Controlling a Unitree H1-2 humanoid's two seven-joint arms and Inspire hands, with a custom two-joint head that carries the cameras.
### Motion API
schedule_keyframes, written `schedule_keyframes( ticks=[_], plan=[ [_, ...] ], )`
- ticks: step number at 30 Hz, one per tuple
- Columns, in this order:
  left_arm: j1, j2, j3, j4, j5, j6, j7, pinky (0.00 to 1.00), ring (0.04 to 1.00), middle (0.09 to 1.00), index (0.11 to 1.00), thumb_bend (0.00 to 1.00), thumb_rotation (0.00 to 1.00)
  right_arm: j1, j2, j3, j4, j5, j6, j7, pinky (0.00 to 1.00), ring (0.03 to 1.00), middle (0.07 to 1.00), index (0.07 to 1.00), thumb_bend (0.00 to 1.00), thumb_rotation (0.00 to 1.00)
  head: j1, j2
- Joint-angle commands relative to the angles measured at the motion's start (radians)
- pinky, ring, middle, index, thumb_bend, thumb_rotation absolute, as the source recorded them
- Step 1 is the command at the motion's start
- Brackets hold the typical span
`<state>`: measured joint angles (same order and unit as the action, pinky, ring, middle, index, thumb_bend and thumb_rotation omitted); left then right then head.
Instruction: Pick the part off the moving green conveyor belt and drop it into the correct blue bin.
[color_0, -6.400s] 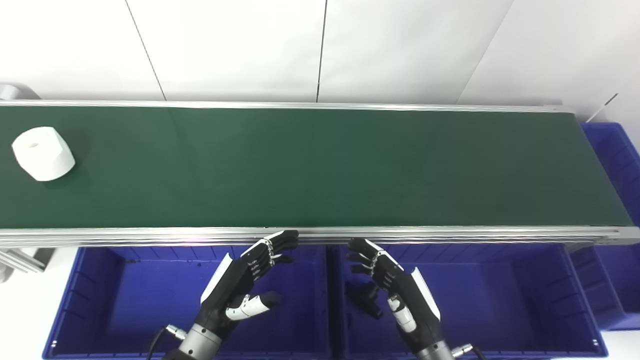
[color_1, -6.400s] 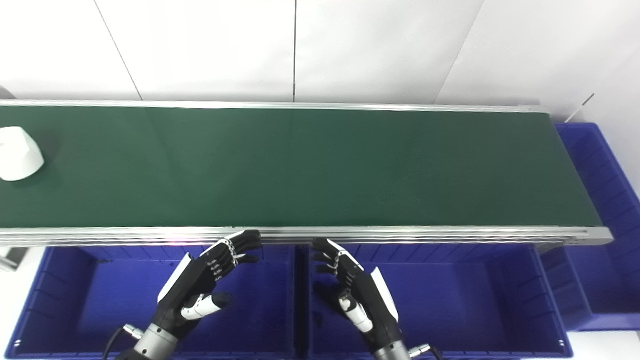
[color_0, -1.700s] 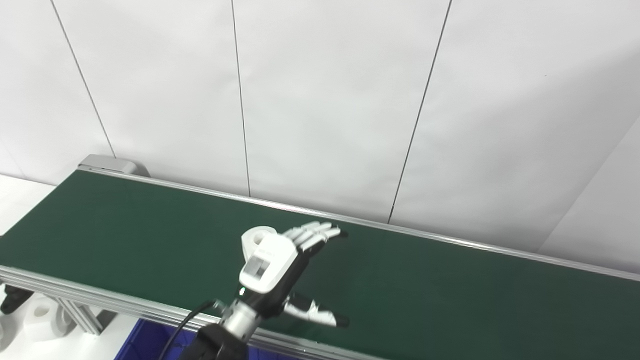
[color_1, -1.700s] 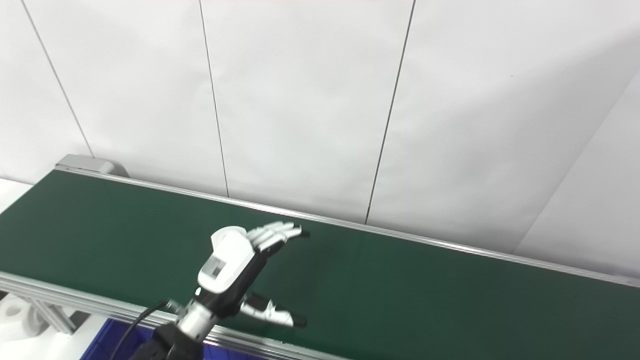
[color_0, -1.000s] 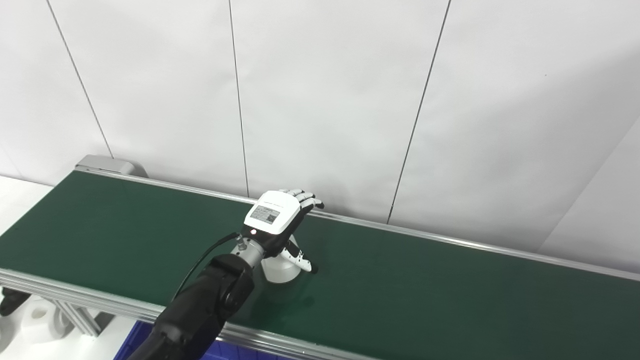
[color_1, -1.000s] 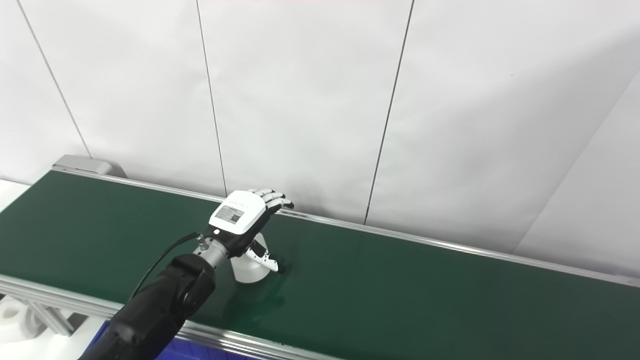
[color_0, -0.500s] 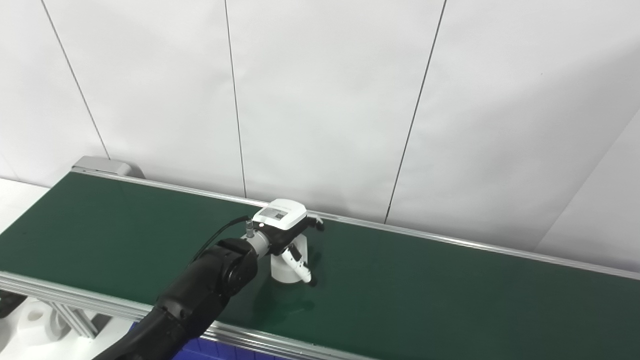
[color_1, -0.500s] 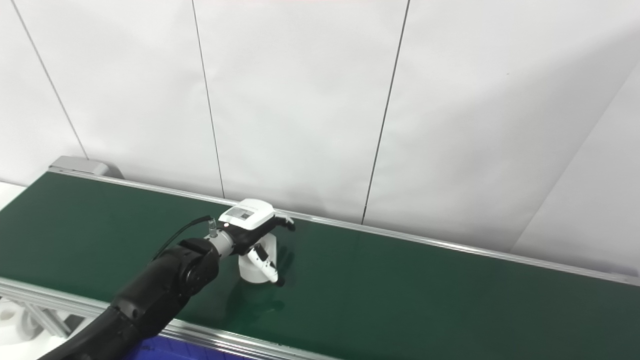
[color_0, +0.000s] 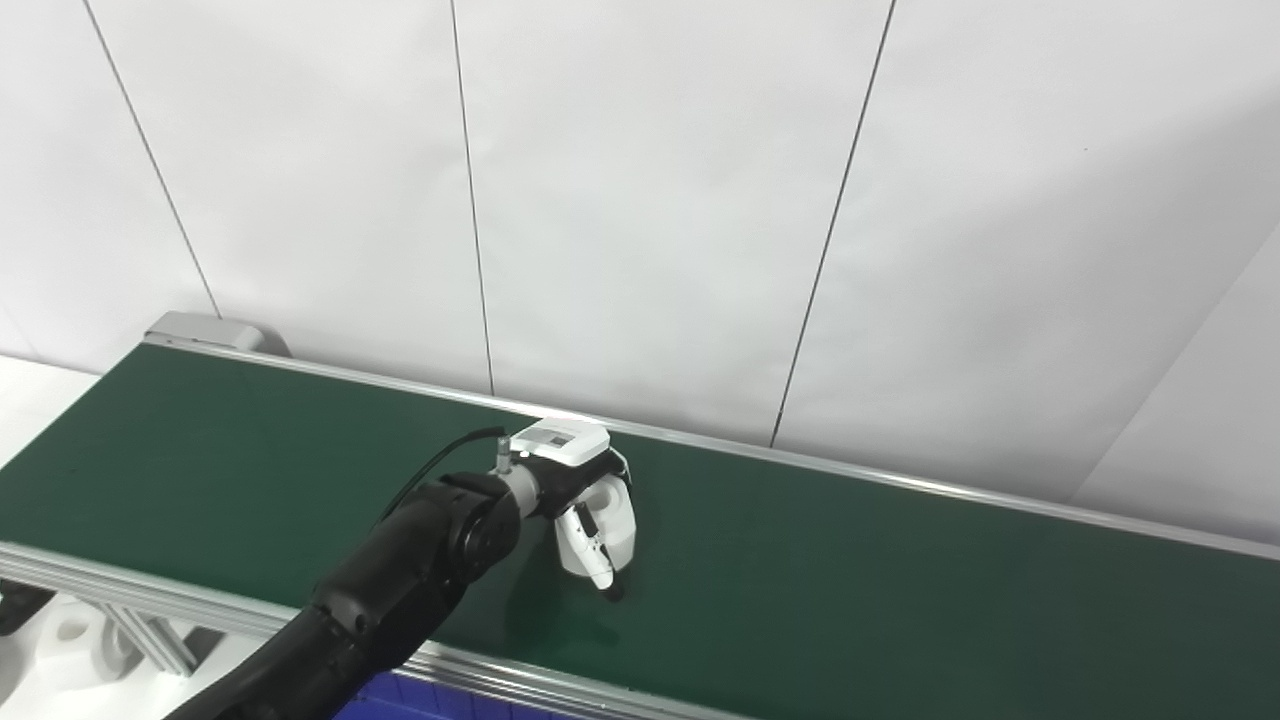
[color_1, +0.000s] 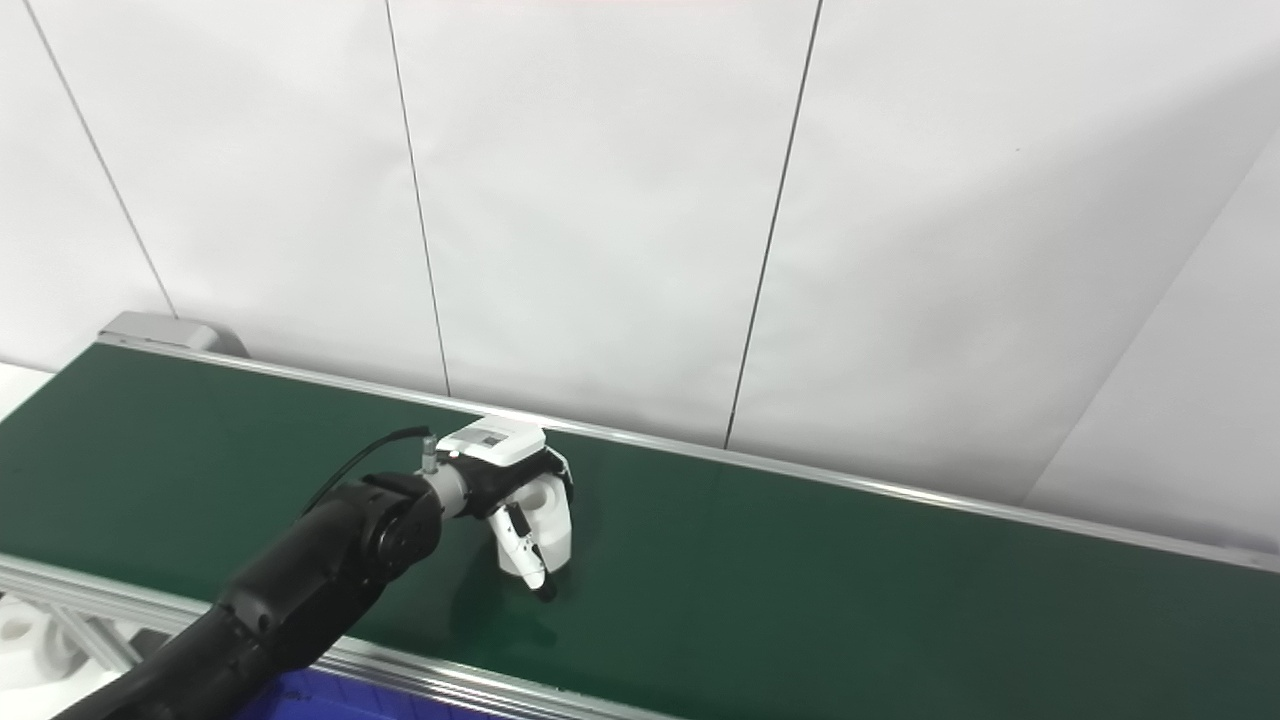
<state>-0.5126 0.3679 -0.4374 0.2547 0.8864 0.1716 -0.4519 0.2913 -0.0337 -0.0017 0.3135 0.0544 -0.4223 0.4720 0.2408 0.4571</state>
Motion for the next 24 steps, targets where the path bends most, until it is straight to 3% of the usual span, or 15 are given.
schedule_keyframes(
  ticks=[1,4,5,7,9,16,20,21,24],
  plan=[
    [-0.028,0.017,-0.011,-0.019,0.043,0.025,0.016,0.43,0.516,0.594,0.661,0.97,0.37,0.003,0.003,0.003,-0.026,0.003,-0.048,0.004,0.73,0.812,0.832,0.837,0.96,0.87,-0.002,0.002],
    [-0.024,0.01,-0.021,0.02,0.07,-0.015,0.13,0.38,0.465,0.548,0.617,0.91,0.3,0.004,0.002,0.006,-0.028,0.002,-0.048,0.003,0.75,0.817,0.834,0.838,0.95,0.87,-0.006,0.004],
    [-0.021,0.007,-0.02,0.036,0.067,-0.035,0.174,0.34,0.422,0.508,0.542,0.68,0.17,0.005,0.003,0.006,-0.031,0.002,-0.048,0.002,0.75,0.816,0.835,0.836,0.96,0.87,-0.009,0.007],
    [-0.017,-0.001,-0.019,0.061,0.057,-0.062,0.242,0.28,0.347,0.436,0.5,0.56,0.09,0.007,0.004,0.007,-0.035,0.003,-0.048,0.0,0.74,0.815,0.833,0.832,0.96,0.86,-0.01,0.008],
    [-0.013,-0.009,-0.019,0.081,0.047,-0.088,0.298,0.18,0.247,0.337,0.488,0.53,0.07,0.008,0.004,0.006,-0.035,0.004,-0.048,0.001,0.73,0.813,0.833,0.831,0.96,0.86,-0.01,0.008],
    [-0.005,-0.018,-0.024,0.103,0.043,-0.138,0.413,0.15,0.221,0.32,0.486,0.52,0.06,0.014,0.003,0.011,-0.045,-0.003,-0.048,-0.01,0.73,0.809,0.833,0.829,0.97,0.87,-0.013,0.013],
    [0.003,-0.009,-0.018,0.069,0.035,-0.153,0.418,0.16,0.234,0.336,0.486,0.52,0.06,0.016,0.003,0.014,-0.05,-0.001,-0.048,-0.01,0.74,0.811,0.834,0.83,0.97,0.87,-0.014,0.023],
    [0.005,-0.007,-0.015,0.057,0.03,-0.156,0.415,0.18,0.25,0.418,0.486,0.52,0.02,0.017,0.004,0.014,-0.05,0.0,-0.048,-0.011,0.74,0.813,0.83,0.829,0.97,0.87,-0.014,0.023],
    [0.025,0.003,-0.001,-0.028,0.019,-0.151,0.386,0.19,0.264,0.468,0.486,0.53,0.0,0.02,0.004,0.016,-0.058,0.001,-0.048,-0.01,0.74,0.812,0.826,0.828,0.97,0.87,-0.016,0.038]
  ],
)
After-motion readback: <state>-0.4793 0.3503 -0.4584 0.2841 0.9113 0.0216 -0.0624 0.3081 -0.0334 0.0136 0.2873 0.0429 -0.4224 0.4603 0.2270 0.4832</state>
